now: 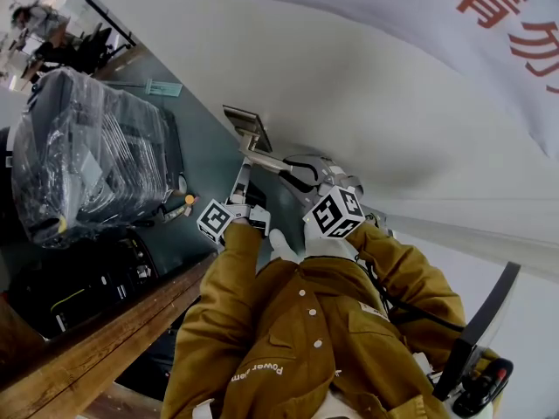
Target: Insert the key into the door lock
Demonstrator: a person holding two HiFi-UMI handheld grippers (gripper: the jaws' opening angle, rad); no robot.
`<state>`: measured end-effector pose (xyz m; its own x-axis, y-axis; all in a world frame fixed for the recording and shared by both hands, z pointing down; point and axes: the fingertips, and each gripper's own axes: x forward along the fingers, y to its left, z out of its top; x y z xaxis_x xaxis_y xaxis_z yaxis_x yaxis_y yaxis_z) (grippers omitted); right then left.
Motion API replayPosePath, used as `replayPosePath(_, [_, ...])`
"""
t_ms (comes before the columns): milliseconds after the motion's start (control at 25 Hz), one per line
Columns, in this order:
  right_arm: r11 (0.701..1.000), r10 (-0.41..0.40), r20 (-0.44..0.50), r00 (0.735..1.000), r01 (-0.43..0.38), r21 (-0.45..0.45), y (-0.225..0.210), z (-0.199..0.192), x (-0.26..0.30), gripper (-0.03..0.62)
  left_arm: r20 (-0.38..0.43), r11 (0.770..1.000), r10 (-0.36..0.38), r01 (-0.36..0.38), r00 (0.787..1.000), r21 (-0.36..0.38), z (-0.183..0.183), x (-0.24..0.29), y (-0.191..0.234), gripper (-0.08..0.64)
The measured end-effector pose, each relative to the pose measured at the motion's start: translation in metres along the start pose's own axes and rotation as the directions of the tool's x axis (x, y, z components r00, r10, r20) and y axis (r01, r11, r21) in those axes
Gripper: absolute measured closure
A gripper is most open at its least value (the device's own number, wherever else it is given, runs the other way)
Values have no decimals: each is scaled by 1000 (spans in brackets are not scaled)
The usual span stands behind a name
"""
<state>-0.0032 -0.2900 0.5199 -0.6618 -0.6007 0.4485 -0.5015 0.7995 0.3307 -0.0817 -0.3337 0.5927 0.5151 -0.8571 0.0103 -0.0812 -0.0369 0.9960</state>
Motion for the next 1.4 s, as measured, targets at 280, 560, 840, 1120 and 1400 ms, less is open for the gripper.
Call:
replayPosePath(280, [1000, 3, -1, 1000, -3, 4, -1, 0, 0, 471, -29, 999, 9, -10, 1000, -30, 4, 6, 3, 535])
replayPosePath(560, [1000, 0, -7, 1000, 0, 2, -1, -1, 1, 472, -72, 999, 22, -26, 997, -48, 8, 13, 14, 532])
replayPosePath(840, [1000, 17, -16, 1000, -17, -5, -5, -6, 1, 472, -126, 996, -5, -6, 992, -84, 3, 37, 19, 532])
replayPosePath(1120, [1000, 12, -13, 1000, -12, 7, -5, -3, 3, 470, -151, 1000, 6, -4, 989, 9, 7, 36, 25, 530])
replayPosePath(1400, [999, -19, 5, 1000, 19, 26, -12, -5, 0, 444, -155, 968, 38, 2, 987, 252, 8, 3, -4, 428])
